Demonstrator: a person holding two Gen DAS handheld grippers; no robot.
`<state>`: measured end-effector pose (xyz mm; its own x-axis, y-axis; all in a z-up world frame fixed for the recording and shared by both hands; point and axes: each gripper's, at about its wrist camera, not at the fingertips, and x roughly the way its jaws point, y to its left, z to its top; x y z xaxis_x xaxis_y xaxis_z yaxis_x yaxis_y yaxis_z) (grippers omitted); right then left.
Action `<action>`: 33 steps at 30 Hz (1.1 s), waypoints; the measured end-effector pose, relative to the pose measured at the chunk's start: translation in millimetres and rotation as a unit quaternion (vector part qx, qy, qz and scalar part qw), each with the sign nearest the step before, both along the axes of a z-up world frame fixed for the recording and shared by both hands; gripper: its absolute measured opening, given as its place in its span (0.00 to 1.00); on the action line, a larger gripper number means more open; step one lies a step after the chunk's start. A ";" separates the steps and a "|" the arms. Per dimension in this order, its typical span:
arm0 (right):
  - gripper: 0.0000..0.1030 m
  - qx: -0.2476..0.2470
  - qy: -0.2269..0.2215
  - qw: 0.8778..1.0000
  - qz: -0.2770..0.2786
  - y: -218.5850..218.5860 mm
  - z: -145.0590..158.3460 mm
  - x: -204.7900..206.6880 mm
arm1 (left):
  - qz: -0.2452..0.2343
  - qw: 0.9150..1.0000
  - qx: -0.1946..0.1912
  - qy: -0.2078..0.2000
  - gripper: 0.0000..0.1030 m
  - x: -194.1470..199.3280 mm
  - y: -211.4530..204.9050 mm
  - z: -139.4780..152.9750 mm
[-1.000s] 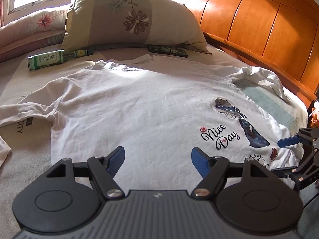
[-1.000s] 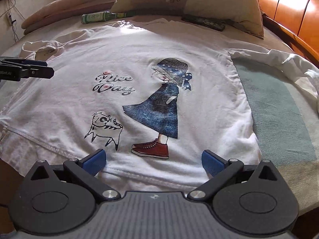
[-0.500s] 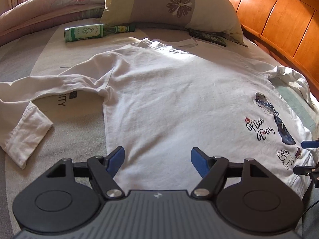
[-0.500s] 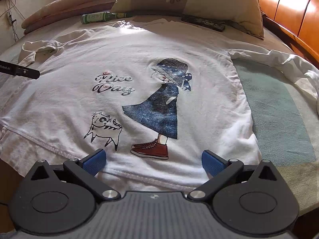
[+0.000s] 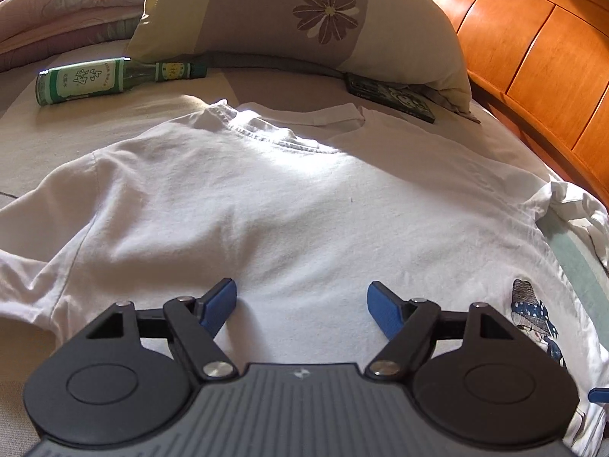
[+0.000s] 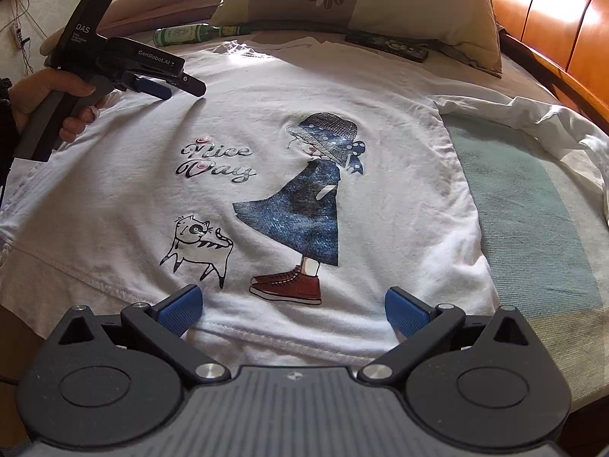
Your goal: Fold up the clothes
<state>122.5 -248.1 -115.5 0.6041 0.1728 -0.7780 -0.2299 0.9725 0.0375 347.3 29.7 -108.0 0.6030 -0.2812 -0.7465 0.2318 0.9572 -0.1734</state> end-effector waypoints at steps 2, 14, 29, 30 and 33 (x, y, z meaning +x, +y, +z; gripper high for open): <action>1.00 0.013 0.002 1.000 0.001 -5.0 2.1 1.3 | 0.004 1.000 0.011 0.008 0.74 -5.4 -2.7 6.0; 1.00 0.082 -0.033 0.987 -0.135 -145.9 26.3 65.5 | -0.124 0.992 -0.036 -0.001 0.77 -31.9 -89.8 26.1; 1.00 -0.070 -0.091 0.975 -0.190 -204.0 6.4 197.8 | -0.178 0.983 -0.039 0.005 0.82 -42.0 -147.9 1.6; 1.00 -0.084 -0.092 0.973 -0.195 -209.6 7.7 204.4 | -0.178 0.983 -0.041 0.006 0.82 -41.5 -146.9 1.6; 1.00 -0.119 -0.102 0.964 -0.213 -227.4 13.8 217.6 | -0.176 0.983 -0.052 0.008 0.82 -40.3 -142.6 1.6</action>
